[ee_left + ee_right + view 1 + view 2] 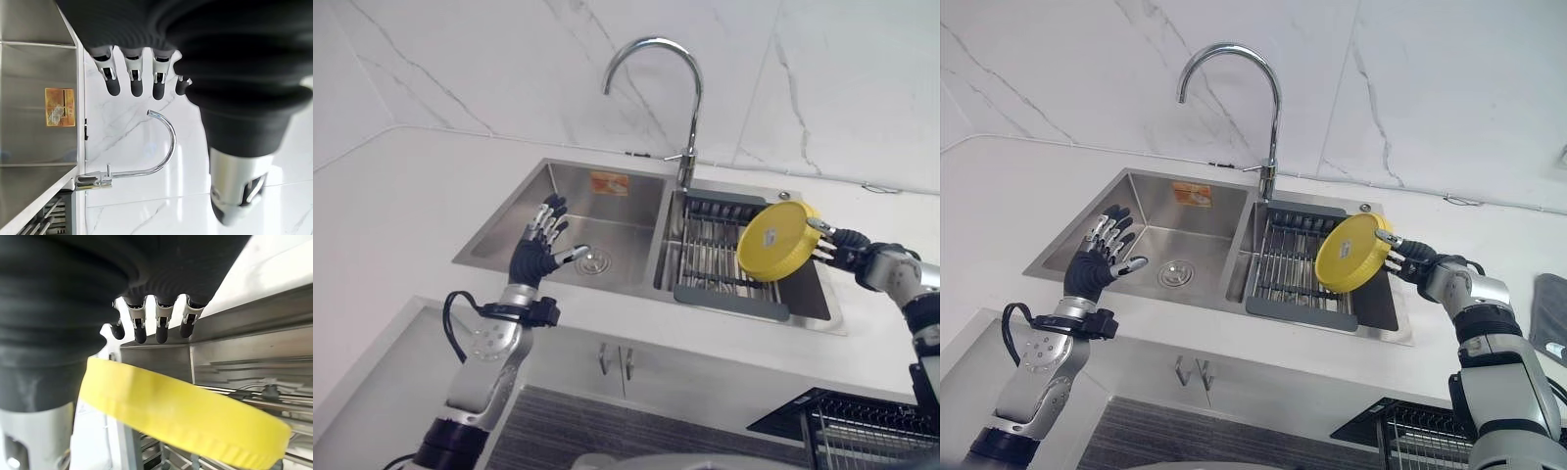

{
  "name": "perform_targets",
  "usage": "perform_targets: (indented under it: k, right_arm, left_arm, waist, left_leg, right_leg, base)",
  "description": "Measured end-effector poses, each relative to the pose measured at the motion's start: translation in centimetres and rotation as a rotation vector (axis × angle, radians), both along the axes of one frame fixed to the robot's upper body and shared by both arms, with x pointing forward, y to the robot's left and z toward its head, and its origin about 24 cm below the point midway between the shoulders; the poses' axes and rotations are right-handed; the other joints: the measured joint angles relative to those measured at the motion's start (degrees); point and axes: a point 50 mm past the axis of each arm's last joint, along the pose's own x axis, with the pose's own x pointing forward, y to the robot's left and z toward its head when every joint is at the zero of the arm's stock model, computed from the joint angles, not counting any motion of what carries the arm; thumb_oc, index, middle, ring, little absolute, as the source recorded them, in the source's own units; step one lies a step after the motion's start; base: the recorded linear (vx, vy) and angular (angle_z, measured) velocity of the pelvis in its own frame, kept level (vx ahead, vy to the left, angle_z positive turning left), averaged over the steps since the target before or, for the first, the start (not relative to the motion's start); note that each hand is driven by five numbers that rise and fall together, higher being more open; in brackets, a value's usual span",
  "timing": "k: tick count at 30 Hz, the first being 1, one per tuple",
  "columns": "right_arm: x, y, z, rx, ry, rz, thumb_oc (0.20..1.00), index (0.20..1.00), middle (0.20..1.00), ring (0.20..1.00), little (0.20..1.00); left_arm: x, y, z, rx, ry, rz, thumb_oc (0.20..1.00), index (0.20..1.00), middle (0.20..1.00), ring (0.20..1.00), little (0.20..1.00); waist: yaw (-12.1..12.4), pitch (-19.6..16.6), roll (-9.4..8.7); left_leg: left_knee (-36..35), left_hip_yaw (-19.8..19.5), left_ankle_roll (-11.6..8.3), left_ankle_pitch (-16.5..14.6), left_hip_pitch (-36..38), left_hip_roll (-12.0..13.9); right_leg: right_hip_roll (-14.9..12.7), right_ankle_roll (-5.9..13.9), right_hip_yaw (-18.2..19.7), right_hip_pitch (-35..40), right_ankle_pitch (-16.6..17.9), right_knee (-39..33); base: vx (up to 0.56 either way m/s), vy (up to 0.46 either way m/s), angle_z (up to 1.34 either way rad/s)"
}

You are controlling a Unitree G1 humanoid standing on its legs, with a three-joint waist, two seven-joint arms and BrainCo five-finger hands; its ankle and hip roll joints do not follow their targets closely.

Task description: Place the dishes in the dishwasher.

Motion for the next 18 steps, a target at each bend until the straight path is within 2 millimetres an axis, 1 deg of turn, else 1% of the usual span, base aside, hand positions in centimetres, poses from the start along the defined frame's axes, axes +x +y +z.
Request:
perform_targets:
  k: [5,10,12,18]
  right_arm:
    - [0.49,0.07,0.74,0.001,-0.016,0.014,1.000,1.000,1.000,1.000,1.000]
    - [0.44,0.07,0.64,-0.017,-0.002,0.025,1.000,1.000,1.000,1.000,1.000]
    - [0.38,0.25,0.25,-0.046,0.033,0.041,1.000,1.000,1.000,1.000,1.000]
    - [0.36,-0.11,0.24,-0.058,0.049,0.025,1.000,1.000,1.000,1.000,1.000]
  left_arm:
    - [0.09,0.19,-0.52,0.002,0.023,0.012,1.000,1.000,1.000,1.000,1.000]
    - [0.11,0.22,-0.51,0.004,0.023,0.014,1.000,1.000,1.000,1.000,1.000]
    - [0.12,0.21,-0.54,0.004,0.026,0.014,1.000,1.000,1.000,1.000,1.000]
    - [0.13,0.22,-0.56,0.006,0.029,0.014,1.000,1.000,1.000,1.000,1.000]
  waist:
    - [0.2,0.0,0.06]
    - [0.4,0.0,0.07]
    - [0.4,0.0,0.08]
    - [0.6,-0.1,0.09]
  left_leg:
    - [0.0,-0.2,-0.04,0.0,0.1,0.0]
    - [0.0,-0.4,-0.04,0.1,0.1,0.0]
    - [0.0,-0.5,-0.05,0.1,0.1,0.0]
    - [0.0,-0.7,-0.04,0.2,0.0,0.0]
  right_leg:
    - [0.0,0.00,-0.1,0.0,0.0,0.0]
    - [0.0,-0.01,-0.3,0.3,0.0,0.0]
    - [0.0,-0.02,-0.3,0.3,0.0,0.0]
    - [0.0,-0.03,-0.4,0.4,0.0,0.0]
  base:
    - [0.00,0.000,0.00]
    - [0.00,0.001,0.01]
    - [0.00,0.000,0.00]
    - [0.00,0.000,0.00]
